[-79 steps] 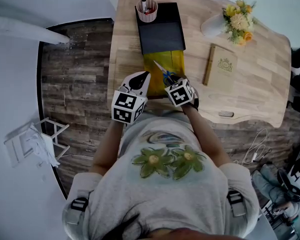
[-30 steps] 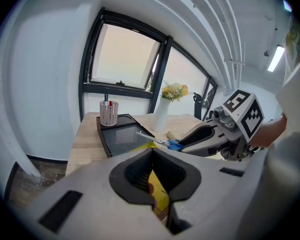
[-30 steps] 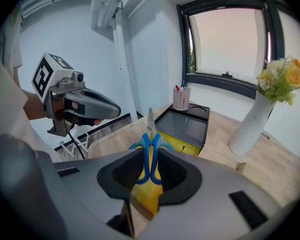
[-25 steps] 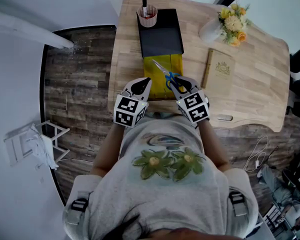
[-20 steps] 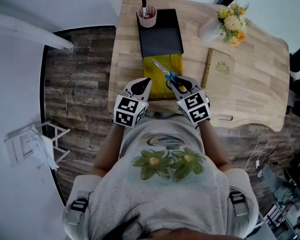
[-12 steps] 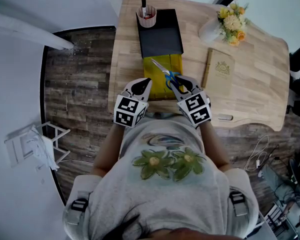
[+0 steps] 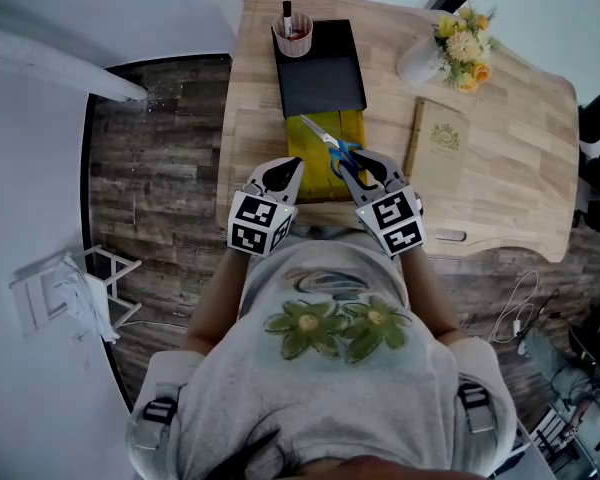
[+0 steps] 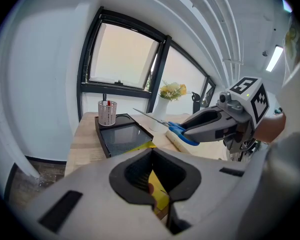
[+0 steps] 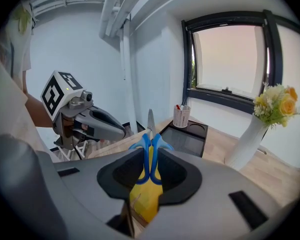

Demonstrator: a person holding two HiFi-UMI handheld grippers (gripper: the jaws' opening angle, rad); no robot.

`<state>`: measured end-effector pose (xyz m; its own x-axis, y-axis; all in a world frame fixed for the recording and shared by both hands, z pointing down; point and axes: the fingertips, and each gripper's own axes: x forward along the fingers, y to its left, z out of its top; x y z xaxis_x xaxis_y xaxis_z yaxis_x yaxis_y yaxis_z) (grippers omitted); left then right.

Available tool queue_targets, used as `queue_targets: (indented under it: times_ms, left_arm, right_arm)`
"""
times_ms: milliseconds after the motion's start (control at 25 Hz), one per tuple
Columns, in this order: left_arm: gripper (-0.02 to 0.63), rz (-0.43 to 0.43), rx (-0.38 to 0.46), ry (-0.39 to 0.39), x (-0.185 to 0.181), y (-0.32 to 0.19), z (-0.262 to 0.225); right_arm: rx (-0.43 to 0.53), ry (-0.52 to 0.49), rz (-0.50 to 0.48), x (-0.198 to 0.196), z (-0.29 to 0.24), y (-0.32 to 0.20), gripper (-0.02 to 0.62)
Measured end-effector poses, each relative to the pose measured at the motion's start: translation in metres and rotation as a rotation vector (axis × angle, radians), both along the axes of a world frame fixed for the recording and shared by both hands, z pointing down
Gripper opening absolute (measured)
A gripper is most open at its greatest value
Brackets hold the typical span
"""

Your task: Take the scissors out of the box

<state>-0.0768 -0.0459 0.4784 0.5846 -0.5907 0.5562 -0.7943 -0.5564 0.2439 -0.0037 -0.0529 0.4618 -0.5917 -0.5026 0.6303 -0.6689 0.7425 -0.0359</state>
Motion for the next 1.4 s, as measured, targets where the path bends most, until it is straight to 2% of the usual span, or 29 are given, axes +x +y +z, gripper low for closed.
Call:
queue_targets:
  times_ms: [1400]
  left_arm:
    - [0.006, -0.004, -0.006, 0.014, -0.003, -0.008, 0.0]
  right_arm:
    - [0.045, -0.011, -0.027, -0.008, -0.014, -0.005, 0.086]
